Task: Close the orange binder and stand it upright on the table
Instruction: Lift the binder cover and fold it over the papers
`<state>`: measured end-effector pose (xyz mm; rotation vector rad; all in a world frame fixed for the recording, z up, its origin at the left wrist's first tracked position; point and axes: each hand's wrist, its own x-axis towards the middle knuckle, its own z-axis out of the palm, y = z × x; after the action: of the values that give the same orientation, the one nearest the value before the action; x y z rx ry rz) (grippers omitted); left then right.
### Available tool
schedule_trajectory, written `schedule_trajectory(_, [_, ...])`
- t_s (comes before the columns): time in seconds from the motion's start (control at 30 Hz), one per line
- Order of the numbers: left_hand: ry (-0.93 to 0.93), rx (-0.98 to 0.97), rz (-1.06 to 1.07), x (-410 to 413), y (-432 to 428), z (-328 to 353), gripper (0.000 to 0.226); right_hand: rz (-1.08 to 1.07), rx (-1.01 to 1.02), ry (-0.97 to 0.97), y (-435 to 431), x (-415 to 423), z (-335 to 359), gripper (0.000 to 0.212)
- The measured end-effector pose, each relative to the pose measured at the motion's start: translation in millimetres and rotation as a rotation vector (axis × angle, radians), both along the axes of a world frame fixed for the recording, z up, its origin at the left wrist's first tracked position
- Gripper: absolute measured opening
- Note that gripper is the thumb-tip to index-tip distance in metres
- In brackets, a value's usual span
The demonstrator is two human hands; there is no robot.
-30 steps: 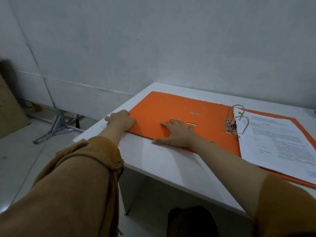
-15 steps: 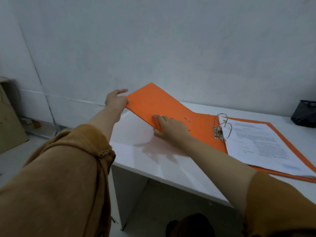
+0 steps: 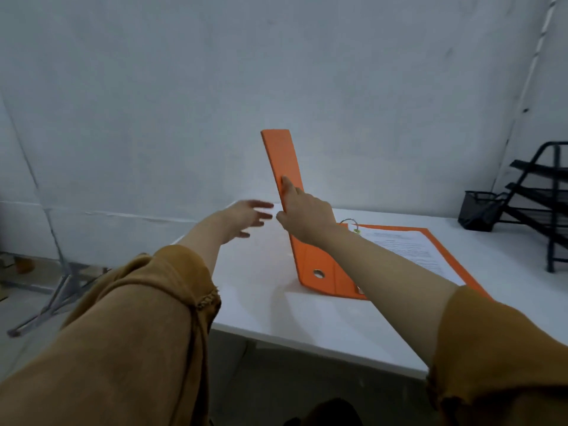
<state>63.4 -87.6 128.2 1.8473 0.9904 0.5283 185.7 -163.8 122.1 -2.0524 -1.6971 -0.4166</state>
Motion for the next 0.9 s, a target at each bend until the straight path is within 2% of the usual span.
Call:
schedule_trajectory(0.07, [0.171,-0.018,-0.097,12,-7,-12,0.060,-0.022,0.034,0.007,-7,9,1,0.071])
schedule_trajectory(0.17, [0.258,-0.038,-0.233,33,-25,-28,0.073,-0.044,0.078,-0.002,-17,22,-1,0.072])
schedule_trajectory(0.3, [0.127,0.117,-0.259,69,-46,-46,0.078,-0.080,0.136,0.043,-32,42,-8,0.075])
schedule_trajectory(0.4, [-0.016,0.228,-0.242,90,-49,-58,0.065,-0.117,0.235,0.101,-43,57,-17,0.081])
schedule_trajectory(0.5, [-0.079,0.316,-0.251,105,-50,-67,0.049,-0.195,0.414,0.158,-55,71,-28,0.091])
schedule_trajectory(0.57, [-0.085,0.342,-0.265,117,-47,-76,0.051,-0.288,0.529,0.159,-63,79,-36,0.096])
schedule_trajectory(0.67, [-0.061,0.351,-0.244,137,-27,-96,0.083,-0.397,0.605,0.189,-72,85,-44,0.104])
schedule_trajectory(0.73, [-0.042,0.378,-0.233,145,-23,-103,0.096,-0.444,0.632,0.231,-76,89,-51,0.110])
schedule_trajectory(0.9, [0.089,0.519,-0.266,139,-67,-80,0.079,-0.528,0.717,0.423,-90,98,-72,0.129])
